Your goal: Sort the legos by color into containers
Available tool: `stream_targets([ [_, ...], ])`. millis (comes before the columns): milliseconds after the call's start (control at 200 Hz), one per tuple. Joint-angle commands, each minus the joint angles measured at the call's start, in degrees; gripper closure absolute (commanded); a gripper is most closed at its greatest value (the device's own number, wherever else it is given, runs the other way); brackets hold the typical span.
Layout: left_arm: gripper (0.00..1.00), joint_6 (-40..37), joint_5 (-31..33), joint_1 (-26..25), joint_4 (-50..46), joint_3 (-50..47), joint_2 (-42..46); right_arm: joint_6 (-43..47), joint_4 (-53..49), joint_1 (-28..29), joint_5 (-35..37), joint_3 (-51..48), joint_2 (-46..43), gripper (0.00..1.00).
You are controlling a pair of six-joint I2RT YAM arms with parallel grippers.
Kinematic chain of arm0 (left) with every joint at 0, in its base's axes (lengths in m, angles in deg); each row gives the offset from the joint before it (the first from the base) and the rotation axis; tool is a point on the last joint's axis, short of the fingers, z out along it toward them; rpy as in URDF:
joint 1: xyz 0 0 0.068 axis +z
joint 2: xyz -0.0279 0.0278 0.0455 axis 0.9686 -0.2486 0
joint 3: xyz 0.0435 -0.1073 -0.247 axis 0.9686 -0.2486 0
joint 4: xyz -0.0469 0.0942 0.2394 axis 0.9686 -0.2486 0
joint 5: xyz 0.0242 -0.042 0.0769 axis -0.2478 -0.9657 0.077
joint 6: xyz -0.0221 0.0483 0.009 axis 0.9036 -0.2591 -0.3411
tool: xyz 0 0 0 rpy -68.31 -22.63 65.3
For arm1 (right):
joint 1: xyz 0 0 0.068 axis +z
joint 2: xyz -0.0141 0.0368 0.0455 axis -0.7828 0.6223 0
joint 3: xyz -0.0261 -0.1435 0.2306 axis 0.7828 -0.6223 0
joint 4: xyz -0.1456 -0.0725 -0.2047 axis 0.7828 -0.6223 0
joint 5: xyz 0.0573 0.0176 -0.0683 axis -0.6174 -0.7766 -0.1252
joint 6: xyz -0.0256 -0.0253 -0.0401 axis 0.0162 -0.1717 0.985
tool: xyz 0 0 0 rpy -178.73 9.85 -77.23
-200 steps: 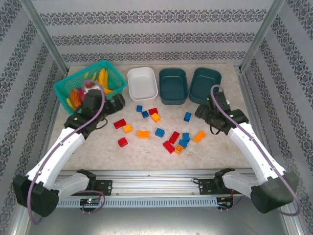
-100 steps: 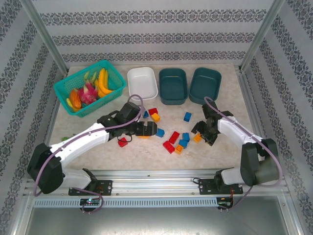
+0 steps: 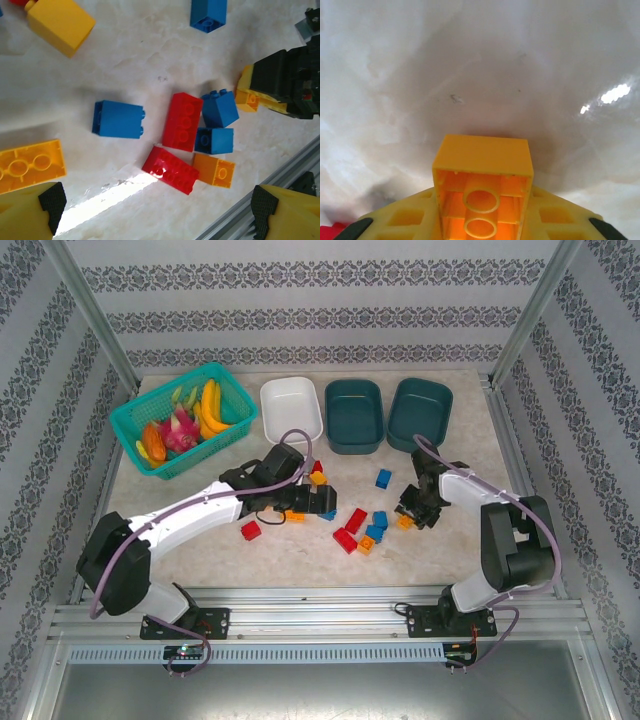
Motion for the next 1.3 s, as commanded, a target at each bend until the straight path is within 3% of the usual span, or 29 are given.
stream_targets([
  [0, 0.03, 0.6, -1.3, -0.7, 2.5, 3.7, -0.1, 2.0, -3.7, 0.3, 3.2, 4.1, -3.8, 0.74],
  [125, 0.02, 0.9, -1.5, -0.1, 1.4, 9.2, -1.4, 5.7, -7.2, 0.7, 7.0, 12.6, -6.2, 0.73],
  [235, 0.02, 1.3, -2.4, 1.7, 0.6, 15.2, -4.5, 9.2, -8.9, 0.0, 8.3, 22.0, -2.0, 0.73],
  [530, 0.02, 6.4, -7.4, 8.8, 4.2, 28.6, -17.8, 12.8, -9.3, -6.0, 6.6, 48.0, 22.0, 0.74],
  [789, 0.03, 7.4, -8.7, 11.1, 4.0, 39.5, -28.8, 12.9, -19.0, -9.6, 3.1, 72.4, 44.4, 0.69],
  [954, 0.03, 7.5, -8.6, 11.4, 3.5, 42.8, -32.0, 12.4, -21.9, -10.9, 1.9, 78.8, 50.6, 0.66],
  [1069, 0.03, 7.7, -8.5, 11.4, 3.8, 43.2, -32.4, 12.4, -22.9, -11.6, 0.9, 80.2, 52.0, 0.55],
  [1159, 0.04, 7.3, -7.8, 11.3, 3.5, 43.1, -32.0, 13.3, -23.0, -11.6, 0.8, 80.6, 50.9, 0.47],
  [1299, 0.04, 6.8, -6.0, 11.3, 1.9, 42.8, -29.9, 14.2, -21.7, -11.4, 0.8, 80.7, 45.4, 0.43],
])
